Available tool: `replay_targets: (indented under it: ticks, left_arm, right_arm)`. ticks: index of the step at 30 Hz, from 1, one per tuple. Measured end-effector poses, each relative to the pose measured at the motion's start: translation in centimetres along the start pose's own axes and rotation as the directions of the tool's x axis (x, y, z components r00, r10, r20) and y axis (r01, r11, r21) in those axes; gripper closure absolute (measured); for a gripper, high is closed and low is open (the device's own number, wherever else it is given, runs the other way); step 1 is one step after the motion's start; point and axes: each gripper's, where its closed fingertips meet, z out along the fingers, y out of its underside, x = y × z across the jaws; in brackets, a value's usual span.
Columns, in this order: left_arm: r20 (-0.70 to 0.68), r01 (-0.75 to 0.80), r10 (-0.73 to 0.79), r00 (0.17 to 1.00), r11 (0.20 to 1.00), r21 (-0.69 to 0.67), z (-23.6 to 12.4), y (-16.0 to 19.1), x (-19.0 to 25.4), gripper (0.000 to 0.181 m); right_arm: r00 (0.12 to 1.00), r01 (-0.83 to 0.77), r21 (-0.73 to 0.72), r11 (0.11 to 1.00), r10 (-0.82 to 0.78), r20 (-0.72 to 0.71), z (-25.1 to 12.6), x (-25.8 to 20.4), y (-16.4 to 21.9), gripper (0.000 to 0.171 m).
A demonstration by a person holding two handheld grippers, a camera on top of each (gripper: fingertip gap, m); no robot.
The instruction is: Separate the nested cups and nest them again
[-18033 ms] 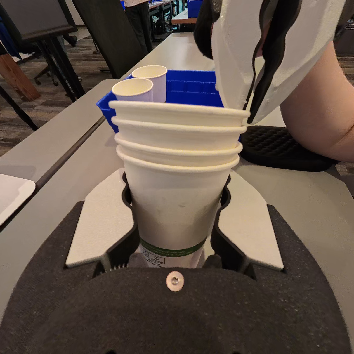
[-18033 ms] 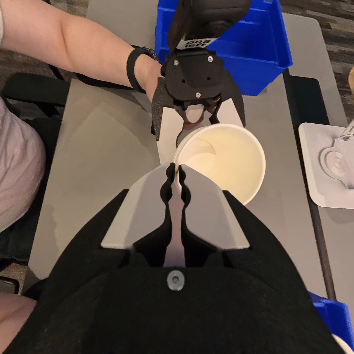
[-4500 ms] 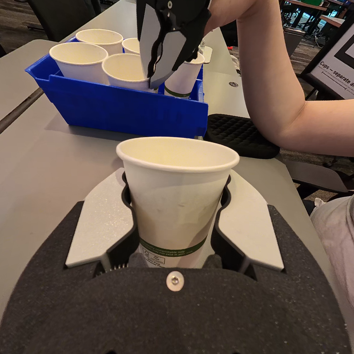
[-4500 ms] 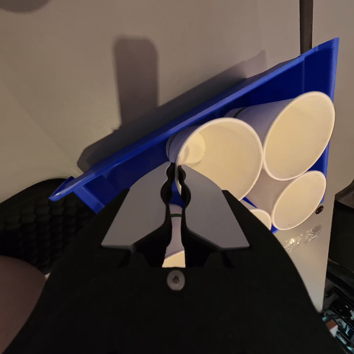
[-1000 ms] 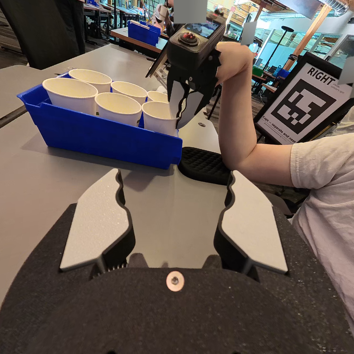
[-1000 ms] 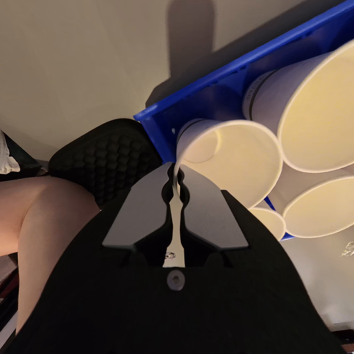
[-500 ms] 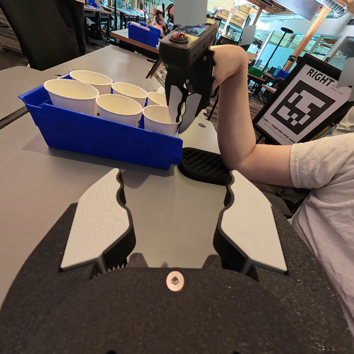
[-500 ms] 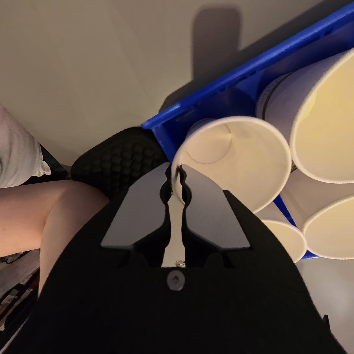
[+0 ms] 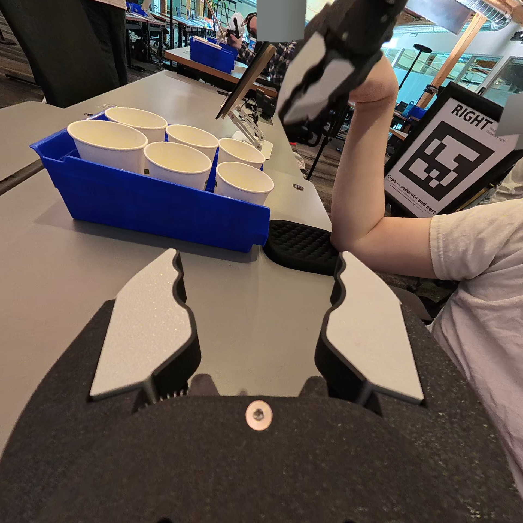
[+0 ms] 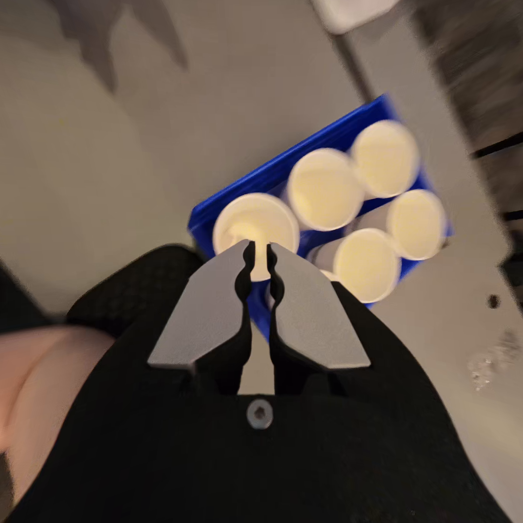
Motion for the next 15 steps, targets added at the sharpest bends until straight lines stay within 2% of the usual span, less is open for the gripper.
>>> replay_targets:
  ticks: [3,5,7,9,11,12,14,15]
  left_arm:
    - [-0.005,0.003,-0.003,1.000,1.000,-0.010,0.2,0.2,0.1,0.080]
    - [-0.007,0.001,-0.001,1.000,1.000,-0.017,0.4,0.4,0.2,0.080]
    - [-0.008,-0.001,0.001,1.000,1.000,-0.023,0.5,0.5,0.2,0.080]
    - [-0.008,-0.003,0.003,1.000,1.000,-0.028,0.7,0.6,0.3,0.080]
    - [-0.010,-0.001,0.001,1.000,1.000,-0.031,0.8,0.7,0.3,0.080]
    - [-0.011,0.000,0.000,1.000,0.999,-0.034,0.8,0.8,0.3,0.080]
    - [-0.010,-0.002,0.001,1.000,0.999,-0.040,0.9,0.9,0.3,0.080]
    - [-0.009,-0.002,0.001,1.000,0.999,-0.044,1.0,1.0,0.3,0.080]
  right_arm:
    - [0.969,-0.112,0.329,0.938,0.177,-0.175,-4.7,4.8,-2.7,0.156]
    - [0.927,-0.125,0.577,0.807,0.302,-0.221,-8.3,7.7,-3.9,0.154]
    - [0.923,-0.106,0.748,0.655,0.346,-0.172,-10.7,8.8,-4.2,0.155]
    - [0.918,-0.137,0.777,0.615,0.372,-0.133,-10.7,9.8,-2.9,0.152]
    - [0.889,-0.178,0.739,0.650,0.428,-0.162,-9.6,11.4,-0.8,0.140]
    - [0.889,-0.178,0.729,0.661,0.426,-0.169,-9.0,11.8,-0.2,0.144]
    - [0.904,-0.208,0.723,0.658,0.412,-0.115,-7.9,12.0,0.6,0.165]
    - [0.905,-0.248,0.725,0.642,0.421,-0.063,-7.5,12.1,1.0,0.166]
